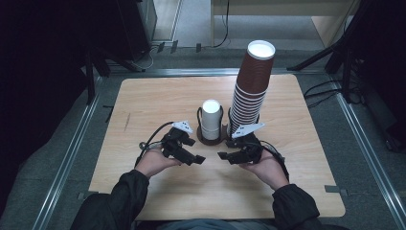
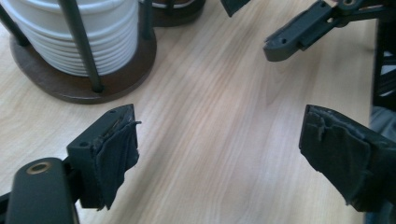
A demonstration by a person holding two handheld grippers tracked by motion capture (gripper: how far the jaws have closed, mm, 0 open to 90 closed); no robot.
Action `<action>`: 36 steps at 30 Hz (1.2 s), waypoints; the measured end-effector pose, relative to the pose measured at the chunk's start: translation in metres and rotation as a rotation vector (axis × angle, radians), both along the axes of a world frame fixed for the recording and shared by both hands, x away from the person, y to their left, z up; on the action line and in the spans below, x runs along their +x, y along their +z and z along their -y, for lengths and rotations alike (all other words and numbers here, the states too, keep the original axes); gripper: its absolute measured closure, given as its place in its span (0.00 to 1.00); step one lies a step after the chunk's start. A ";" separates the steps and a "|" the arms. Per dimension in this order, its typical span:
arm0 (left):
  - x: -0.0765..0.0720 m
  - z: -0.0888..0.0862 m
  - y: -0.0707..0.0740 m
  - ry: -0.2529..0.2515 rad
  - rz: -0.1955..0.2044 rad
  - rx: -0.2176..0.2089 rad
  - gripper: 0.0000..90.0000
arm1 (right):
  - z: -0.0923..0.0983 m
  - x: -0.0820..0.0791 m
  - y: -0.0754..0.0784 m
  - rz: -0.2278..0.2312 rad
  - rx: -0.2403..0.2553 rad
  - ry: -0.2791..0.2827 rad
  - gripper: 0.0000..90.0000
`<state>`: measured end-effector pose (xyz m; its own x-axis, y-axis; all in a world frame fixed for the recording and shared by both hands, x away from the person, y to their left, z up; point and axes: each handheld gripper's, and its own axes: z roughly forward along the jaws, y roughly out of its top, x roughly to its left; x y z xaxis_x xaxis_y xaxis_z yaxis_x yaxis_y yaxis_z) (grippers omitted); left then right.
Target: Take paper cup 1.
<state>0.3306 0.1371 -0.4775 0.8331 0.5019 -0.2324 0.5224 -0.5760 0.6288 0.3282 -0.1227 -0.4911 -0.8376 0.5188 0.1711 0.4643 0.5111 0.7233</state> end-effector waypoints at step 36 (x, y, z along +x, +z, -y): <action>0.047 -0.014 0.066 -0.017 0.093 0.013 0.37 | -0.028 0.010 -0.004 -0.037 0.051 -0.173 1.00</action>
<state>0.3773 0.1508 -0.4114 0.8591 0.4902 -0.1475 0.4525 -0.5925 0.6664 0.3384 -0.0946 -0.4951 -0.7291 0.6447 0.2297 0.5691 0.3846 0.7268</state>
